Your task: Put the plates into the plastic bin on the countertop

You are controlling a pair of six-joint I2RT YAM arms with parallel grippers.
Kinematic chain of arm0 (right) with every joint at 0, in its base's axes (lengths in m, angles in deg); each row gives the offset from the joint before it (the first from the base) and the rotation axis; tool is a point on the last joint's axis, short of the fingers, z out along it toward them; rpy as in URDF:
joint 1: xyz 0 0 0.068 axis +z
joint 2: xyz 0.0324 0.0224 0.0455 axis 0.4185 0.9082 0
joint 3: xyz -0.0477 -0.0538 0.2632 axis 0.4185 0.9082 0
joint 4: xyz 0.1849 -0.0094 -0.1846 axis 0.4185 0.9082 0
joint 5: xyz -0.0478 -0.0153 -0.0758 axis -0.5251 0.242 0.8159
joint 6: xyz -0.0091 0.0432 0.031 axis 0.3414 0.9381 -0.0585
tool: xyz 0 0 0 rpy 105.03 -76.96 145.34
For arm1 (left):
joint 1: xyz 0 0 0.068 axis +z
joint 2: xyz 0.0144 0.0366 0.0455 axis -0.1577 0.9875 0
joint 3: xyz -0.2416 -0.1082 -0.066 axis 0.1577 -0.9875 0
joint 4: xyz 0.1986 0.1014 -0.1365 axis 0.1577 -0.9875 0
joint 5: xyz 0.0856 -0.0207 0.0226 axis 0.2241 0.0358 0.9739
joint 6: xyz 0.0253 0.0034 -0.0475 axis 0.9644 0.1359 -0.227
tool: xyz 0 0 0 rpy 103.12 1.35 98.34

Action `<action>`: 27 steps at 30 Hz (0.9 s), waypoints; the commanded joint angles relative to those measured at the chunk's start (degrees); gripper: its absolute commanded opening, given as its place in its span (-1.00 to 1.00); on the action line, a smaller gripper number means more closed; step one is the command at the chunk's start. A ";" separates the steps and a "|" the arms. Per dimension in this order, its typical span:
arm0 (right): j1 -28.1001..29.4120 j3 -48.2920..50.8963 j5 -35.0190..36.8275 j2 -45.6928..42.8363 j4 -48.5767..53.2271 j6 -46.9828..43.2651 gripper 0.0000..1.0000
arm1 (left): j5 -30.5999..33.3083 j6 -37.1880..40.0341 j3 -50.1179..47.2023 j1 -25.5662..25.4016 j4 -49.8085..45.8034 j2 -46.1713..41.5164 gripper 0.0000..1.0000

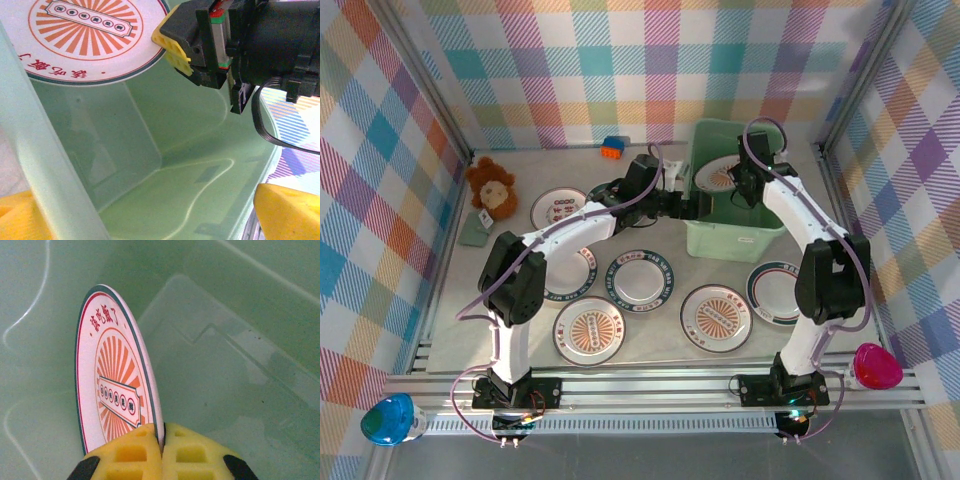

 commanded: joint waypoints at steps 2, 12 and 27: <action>0.77 1.80 1.70 0.51 -3.66 4.55 -1.00 | 2.72 2.55 -2.01 1.48 -1.90 -6.91 0.95; 1.00 2.47 0.70 4.90 -6.34 6.58 -1.00 | 6.70 6.30 -6.29 3.95 -4.78 -13.46 0.97; 1.38 3.54 0.49 9.12 -7.27 6.63 -0.86 | 9.07 8.08 -9.00 4.20 -7.81 -15.07 0.97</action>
